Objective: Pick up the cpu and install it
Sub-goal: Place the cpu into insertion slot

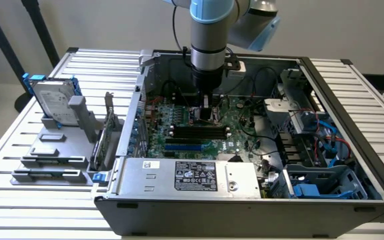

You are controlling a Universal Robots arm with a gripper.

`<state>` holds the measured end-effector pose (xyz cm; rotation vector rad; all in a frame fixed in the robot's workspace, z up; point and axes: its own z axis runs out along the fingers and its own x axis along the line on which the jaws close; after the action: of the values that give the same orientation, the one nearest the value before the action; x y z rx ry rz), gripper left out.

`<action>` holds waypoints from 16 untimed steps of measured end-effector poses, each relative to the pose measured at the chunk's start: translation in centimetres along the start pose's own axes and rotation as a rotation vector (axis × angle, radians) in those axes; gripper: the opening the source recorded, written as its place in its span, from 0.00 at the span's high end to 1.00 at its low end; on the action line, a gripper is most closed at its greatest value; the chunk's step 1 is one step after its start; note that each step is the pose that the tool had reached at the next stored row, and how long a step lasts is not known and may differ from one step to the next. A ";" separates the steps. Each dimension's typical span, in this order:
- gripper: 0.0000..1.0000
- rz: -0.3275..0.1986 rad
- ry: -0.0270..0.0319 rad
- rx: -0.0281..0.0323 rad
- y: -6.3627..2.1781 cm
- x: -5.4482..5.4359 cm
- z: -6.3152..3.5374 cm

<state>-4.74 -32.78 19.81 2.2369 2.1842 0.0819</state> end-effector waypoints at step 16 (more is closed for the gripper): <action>0.38 0.000 0.0025 0.0008 -0.01 0.0 0.00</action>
<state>-4.75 -32.76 19.81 2.2387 2.1856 0.0839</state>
